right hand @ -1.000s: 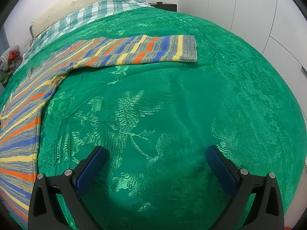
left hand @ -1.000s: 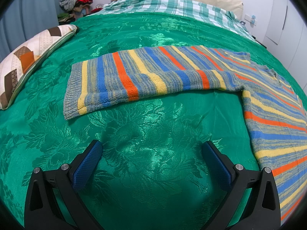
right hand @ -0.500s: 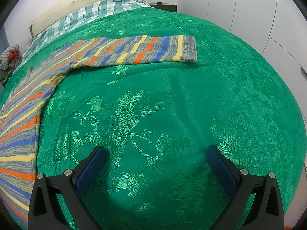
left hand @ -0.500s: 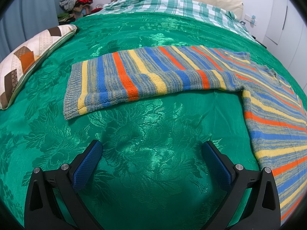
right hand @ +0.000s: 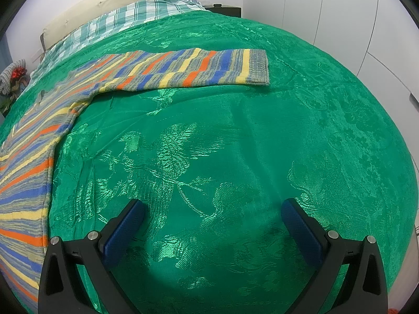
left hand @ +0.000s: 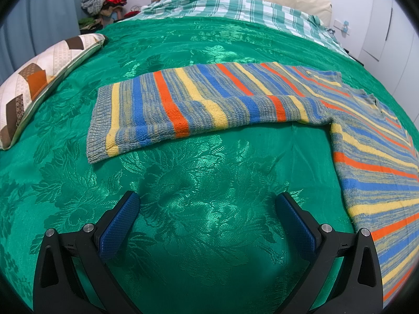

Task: Fold small clothes

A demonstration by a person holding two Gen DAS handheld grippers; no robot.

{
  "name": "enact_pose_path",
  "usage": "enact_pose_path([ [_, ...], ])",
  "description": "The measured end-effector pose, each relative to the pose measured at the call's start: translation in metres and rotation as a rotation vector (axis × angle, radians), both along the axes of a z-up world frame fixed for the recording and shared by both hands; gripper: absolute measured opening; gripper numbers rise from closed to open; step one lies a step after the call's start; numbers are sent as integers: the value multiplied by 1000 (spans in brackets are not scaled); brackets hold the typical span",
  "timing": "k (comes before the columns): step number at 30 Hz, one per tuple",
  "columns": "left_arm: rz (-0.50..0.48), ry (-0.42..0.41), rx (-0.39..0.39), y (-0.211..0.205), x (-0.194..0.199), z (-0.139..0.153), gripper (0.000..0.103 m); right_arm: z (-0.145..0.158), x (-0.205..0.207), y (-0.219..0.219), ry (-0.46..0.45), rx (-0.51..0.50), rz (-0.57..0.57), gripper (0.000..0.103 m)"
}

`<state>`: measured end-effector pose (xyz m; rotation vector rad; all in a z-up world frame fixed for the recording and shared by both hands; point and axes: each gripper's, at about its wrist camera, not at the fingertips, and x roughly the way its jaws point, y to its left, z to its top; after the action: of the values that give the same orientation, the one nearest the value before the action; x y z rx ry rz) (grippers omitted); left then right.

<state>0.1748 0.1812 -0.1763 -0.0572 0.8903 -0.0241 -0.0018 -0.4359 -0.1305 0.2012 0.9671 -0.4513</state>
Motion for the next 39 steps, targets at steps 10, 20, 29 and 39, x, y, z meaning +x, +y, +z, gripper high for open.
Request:
enact_pose_path([
  [10, 0, 0, 0, 0, 0, 0, 103, 0, 0, -1, -1, -2, 0, 103],
  [20, 1, -1, 0, 1, -1, 0, 103, -1, 2, -3, -4, -2, 3, 103],
  [29, 1, -1, 0, 0, -1, 0, 103, 0, 2, -4, -4, -6, 3, 103],
  [39, 1, -2, 0, 1, -1, -1, 103, -1, 2, -3, -4, -8, 4, 103],
])
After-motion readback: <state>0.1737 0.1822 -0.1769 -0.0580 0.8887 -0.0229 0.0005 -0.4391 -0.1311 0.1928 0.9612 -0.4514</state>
